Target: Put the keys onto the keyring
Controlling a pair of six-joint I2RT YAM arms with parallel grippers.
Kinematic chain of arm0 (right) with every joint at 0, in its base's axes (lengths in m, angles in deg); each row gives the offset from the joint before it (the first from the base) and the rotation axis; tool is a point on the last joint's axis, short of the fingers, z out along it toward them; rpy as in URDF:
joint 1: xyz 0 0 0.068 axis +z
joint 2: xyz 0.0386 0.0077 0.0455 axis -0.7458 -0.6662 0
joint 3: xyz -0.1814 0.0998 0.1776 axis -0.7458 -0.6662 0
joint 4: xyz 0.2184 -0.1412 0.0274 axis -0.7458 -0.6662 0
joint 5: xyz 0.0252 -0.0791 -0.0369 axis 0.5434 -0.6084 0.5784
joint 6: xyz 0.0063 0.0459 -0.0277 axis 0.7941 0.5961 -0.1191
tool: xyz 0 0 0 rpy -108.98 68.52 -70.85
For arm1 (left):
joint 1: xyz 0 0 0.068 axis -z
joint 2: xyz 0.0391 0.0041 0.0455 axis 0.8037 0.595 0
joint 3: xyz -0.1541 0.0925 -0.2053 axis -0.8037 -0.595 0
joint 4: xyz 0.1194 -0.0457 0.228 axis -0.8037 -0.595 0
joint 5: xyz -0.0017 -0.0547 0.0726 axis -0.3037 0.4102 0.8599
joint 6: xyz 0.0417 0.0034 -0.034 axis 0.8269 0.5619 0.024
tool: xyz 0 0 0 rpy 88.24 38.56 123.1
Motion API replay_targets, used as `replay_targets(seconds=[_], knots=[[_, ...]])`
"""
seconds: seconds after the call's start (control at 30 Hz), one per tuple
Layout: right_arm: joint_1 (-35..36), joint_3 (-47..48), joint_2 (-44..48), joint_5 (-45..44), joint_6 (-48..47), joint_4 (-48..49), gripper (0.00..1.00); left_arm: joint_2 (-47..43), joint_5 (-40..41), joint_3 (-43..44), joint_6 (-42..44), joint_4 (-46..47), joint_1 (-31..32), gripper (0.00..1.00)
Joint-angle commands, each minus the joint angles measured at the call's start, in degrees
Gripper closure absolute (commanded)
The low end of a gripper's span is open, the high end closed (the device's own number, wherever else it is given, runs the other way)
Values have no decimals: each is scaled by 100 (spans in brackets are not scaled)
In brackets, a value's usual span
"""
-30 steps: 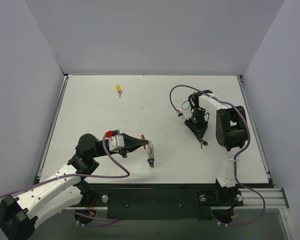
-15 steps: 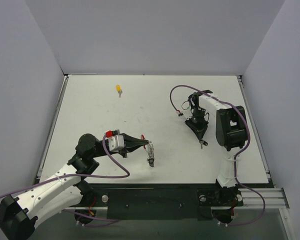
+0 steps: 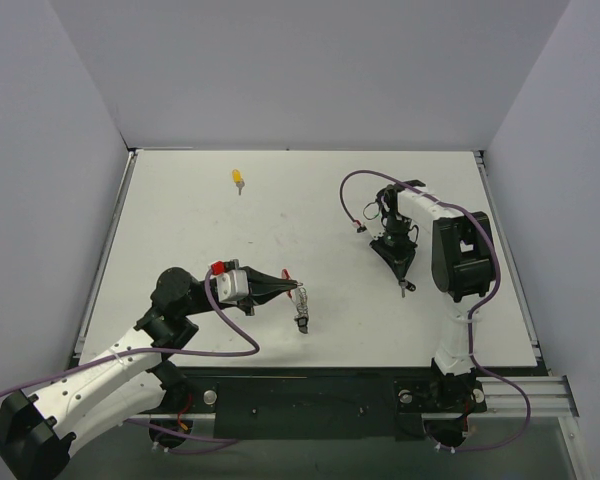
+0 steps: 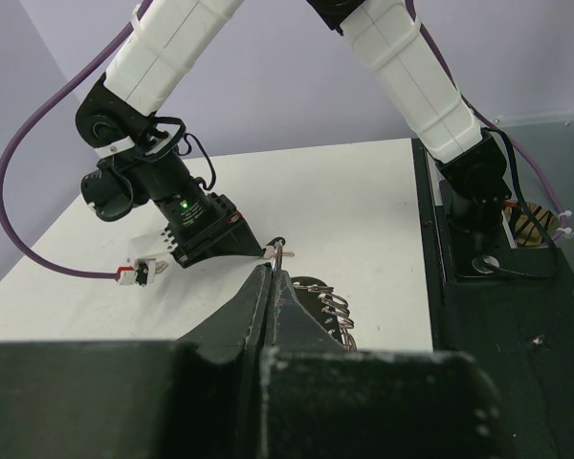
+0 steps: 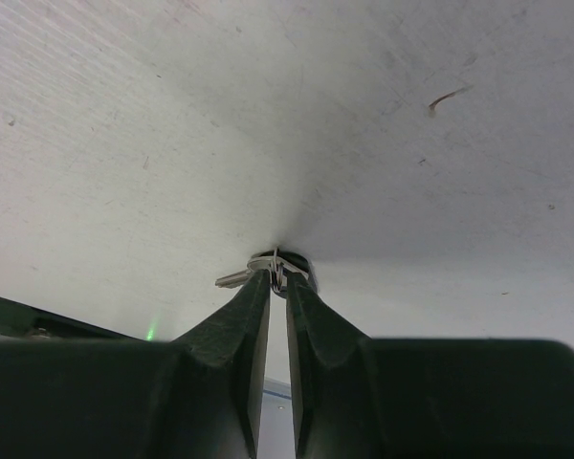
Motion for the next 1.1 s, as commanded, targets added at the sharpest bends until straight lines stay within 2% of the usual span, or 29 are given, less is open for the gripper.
replay_targets(seconds=[0.0,0.17,0.33,0.7,0.83,1.07], knots=[[30,96,0,-125,56,-308,91,-120,-13,132,22,255,-30,100],[13,79,0,-99,47,-326,93,-129,-13,132,22,263,-21,100],[-14,70,0,-63,12,-317,100,-147,-13,132,13,272,-21,100],[-67,35,26,42,-76,-317,100,-164,-13,123,22,272,-21,100],[-49,35,26,7,-50,-326,92,-164,-13,123,31,272,-21,100],[-22,35,26,-54,-15,-309,87,-147,-13,123,31,281,-21,100]])
